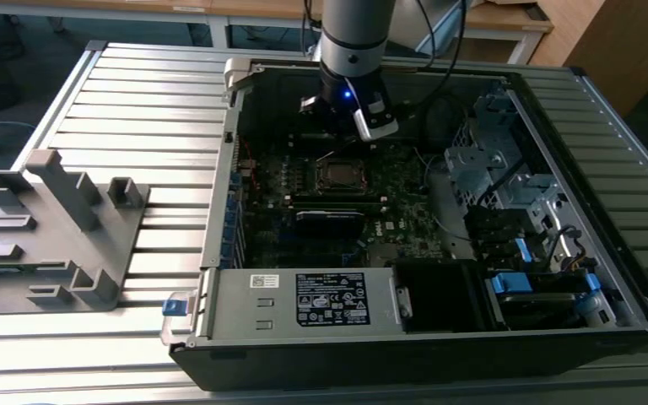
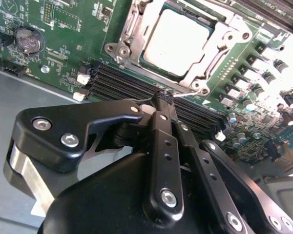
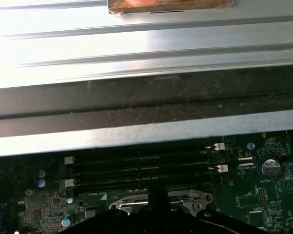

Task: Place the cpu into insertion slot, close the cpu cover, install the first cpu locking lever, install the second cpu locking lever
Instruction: 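Install the first cpu locking lever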

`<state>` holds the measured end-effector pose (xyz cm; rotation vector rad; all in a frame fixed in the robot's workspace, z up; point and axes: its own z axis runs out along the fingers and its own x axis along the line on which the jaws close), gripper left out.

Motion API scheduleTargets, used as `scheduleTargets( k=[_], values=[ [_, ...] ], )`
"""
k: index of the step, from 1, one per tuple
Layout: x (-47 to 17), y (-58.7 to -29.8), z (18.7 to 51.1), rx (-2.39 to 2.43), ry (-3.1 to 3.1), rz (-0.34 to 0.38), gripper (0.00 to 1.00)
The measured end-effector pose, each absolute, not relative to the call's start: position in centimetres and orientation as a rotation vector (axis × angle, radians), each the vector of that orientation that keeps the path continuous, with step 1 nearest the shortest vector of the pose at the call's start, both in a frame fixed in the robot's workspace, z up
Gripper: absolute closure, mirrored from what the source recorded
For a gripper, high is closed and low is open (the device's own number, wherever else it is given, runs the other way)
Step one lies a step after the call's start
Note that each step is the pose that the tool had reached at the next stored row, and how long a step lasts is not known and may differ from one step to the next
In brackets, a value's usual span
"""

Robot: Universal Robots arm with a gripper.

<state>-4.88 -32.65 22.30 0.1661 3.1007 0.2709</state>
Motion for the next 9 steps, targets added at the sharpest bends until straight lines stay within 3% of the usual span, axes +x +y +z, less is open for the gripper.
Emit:
scheduleTargets(
  k=[9],
  values=[
    [-4.6,-32.58,22.1,0.166,3.101,0.271,0.9]
  ],
)
